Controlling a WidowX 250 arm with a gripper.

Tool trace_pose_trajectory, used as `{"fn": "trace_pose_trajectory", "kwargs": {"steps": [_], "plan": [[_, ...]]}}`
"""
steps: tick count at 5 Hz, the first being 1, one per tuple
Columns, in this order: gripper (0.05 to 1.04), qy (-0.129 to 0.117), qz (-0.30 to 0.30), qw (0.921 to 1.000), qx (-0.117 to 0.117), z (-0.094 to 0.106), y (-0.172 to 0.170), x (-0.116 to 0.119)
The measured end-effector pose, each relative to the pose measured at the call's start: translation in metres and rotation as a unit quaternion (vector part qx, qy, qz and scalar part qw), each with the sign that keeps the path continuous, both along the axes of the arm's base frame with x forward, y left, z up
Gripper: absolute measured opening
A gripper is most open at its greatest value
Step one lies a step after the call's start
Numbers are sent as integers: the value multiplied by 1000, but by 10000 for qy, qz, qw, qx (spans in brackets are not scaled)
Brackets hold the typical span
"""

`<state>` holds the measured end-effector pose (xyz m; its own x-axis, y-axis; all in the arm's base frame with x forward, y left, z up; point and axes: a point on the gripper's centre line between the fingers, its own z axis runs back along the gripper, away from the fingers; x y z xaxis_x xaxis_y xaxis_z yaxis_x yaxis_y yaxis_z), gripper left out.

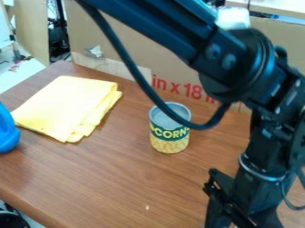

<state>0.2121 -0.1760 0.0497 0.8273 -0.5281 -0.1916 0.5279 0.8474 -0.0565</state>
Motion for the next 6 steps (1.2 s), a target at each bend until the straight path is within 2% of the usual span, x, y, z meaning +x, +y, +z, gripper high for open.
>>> {"fn": "trace_pose_trajectory", "kwargs": {"steps": [1,2,3,4,5,6], "plan": [[585,84,260,9996,-112,-10,13,13],[632,-61,356,9992,-145,-13,19,20],[869,-64,382,9990,-231,-13,22,21],[1008,-125,366,9980,-497,0,25,21],[1003,-630,404,9922,-992,39,26,22],[1001,-1070,504,9865,-1136,76,38,21]]}}
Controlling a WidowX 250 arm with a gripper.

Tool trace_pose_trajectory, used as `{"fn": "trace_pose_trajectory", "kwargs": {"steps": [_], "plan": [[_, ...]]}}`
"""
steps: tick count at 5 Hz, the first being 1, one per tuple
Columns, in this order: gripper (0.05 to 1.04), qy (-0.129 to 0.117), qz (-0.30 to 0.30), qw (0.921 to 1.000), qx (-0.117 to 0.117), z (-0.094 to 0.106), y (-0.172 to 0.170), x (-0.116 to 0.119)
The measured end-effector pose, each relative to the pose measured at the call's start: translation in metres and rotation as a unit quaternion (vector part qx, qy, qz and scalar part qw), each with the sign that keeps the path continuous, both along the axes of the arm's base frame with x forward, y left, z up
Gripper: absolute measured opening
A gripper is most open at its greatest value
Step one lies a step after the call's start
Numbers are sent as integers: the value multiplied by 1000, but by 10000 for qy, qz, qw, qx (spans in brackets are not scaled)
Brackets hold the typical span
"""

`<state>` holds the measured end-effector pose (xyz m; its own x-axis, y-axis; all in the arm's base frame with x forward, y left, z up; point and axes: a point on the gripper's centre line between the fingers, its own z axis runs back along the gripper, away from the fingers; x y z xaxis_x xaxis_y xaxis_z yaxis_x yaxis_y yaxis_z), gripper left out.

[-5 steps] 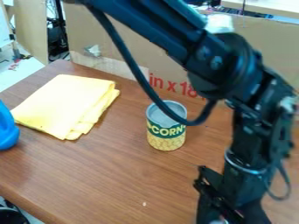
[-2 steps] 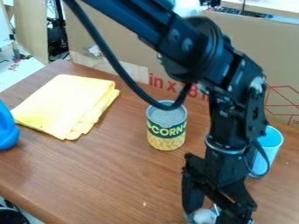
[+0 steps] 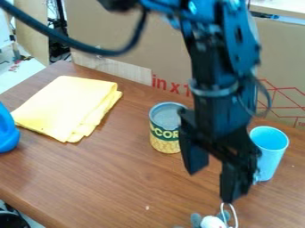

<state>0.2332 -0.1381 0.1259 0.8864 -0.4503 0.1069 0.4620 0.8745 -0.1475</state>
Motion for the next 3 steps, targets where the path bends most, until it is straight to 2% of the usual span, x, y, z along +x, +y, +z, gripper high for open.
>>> {"fn": "trace_pose_trajectory", "kwargs": {"steps": [1,2,3], "plan": [[1001,-223,230,9980,541,18,26,-4],[1001,-321,744,9927,897,27,70,3],[1001,40,1121,9881,1052,15,109,14]]}}
